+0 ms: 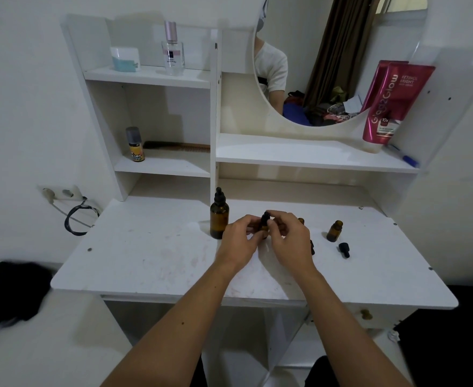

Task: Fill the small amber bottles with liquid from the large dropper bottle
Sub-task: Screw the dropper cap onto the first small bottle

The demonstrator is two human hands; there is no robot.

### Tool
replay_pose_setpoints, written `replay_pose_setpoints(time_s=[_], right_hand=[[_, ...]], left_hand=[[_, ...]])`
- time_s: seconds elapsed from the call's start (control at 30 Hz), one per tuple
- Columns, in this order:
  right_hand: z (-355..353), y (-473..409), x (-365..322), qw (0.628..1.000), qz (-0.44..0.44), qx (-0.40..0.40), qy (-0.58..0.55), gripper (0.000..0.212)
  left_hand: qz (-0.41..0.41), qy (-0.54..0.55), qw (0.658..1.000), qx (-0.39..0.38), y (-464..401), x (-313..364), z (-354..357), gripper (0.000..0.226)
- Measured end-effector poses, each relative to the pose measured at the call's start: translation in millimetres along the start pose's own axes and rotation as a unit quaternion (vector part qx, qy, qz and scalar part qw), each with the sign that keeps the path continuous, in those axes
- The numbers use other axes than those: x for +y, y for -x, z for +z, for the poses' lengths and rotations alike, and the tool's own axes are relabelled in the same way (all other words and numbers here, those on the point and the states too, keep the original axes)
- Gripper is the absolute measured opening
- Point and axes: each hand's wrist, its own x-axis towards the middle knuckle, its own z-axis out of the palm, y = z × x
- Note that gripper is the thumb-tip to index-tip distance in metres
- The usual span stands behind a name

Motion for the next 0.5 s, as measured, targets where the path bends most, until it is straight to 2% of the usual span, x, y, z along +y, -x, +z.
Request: replay_pose_setpoints(time_s=[0.17, 0.23, 0.33, 0.5], right_hand=[[0.3, 0.8, -3.6, 0.998, 0.03, 0.032, -0.033, 0.012], [1.7, 1.5, -3.3, 0.999, 0.009, 0.051, -0.017, 0.015], [4.6, 0.5, -0.8, 0.999, -0.043, 0.033, 0.003, 0.027], [5.1, -3.7, 1.2, 0.999, -0.026, 0.015, -0.018, 0.025]], left_hand=[[0.002, -0.001, 1.0, 0.0, 0.1, -1.0, -1.1, 0.027], [0.004, -0.003, 1.0, -0.001, 0.2, -0.7, -0.9, 0.028], [-0.005, -0.011, 1.0, -0.001, -0.3, -0.1, -0.1, 0.029], [-0.004, 0.0, 1.0, 0.0, -0.2, -0.2, -0.5, 0.027]])
